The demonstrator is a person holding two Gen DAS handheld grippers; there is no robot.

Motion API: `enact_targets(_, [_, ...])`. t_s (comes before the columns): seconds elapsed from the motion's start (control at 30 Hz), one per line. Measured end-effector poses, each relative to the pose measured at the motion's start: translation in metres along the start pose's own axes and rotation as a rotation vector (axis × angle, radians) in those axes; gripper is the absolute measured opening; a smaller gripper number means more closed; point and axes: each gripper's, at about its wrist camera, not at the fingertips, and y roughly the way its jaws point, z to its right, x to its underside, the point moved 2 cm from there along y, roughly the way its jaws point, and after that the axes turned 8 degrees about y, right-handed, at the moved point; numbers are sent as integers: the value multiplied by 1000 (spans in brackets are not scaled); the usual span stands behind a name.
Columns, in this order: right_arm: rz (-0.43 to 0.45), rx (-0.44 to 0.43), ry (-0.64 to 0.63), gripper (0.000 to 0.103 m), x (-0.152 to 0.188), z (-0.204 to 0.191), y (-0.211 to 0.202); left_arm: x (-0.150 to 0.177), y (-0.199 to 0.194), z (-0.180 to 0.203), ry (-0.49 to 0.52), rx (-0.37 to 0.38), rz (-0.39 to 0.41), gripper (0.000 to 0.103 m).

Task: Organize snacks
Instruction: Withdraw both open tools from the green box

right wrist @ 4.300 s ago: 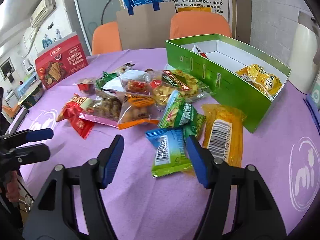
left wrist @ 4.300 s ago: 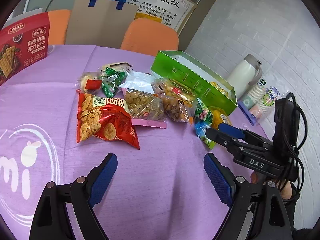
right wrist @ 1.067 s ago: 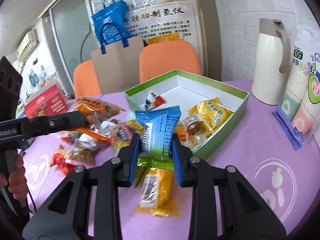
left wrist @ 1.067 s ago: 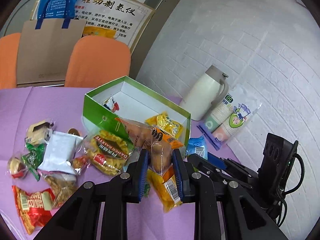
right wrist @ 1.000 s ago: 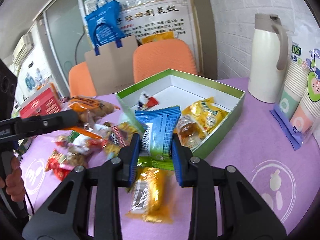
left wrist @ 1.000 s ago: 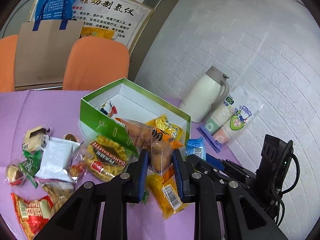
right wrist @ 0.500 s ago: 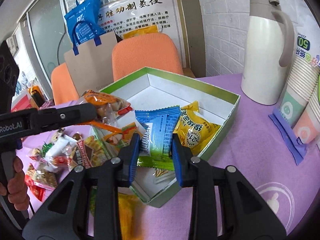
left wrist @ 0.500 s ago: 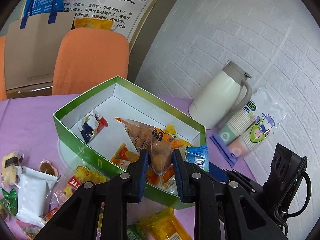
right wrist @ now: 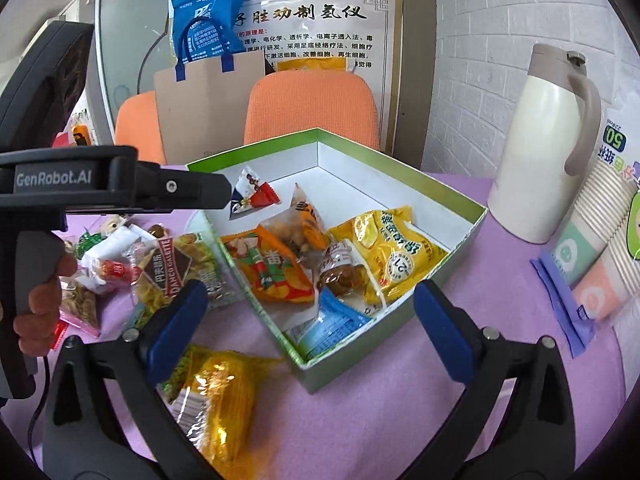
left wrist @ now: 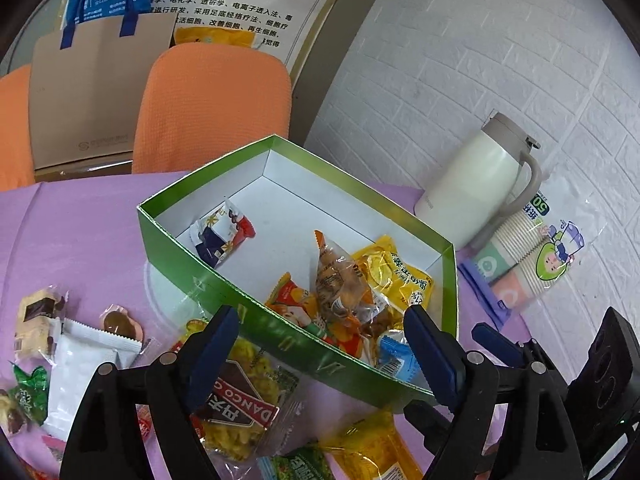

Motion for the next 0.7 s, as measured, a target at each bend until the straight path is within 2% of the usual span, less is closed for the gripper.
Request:
enact_targets(0.13, [14,-3,22,102,3,0,-17,6,-16,4,14,-13,18,86])
enact_targets(0.3, [38,-26,43,102,10,-6,-40,16,-45,6,-17,-5,42,86])
enact_targets(0.47, [42,-46,63,102,24,-9,-58,33,-72,14,-4,-65,39,86])
enact_targets(0.7, [-8,-67,89,102,50,-14,-64,70,-95,21,40,-118,51,86])
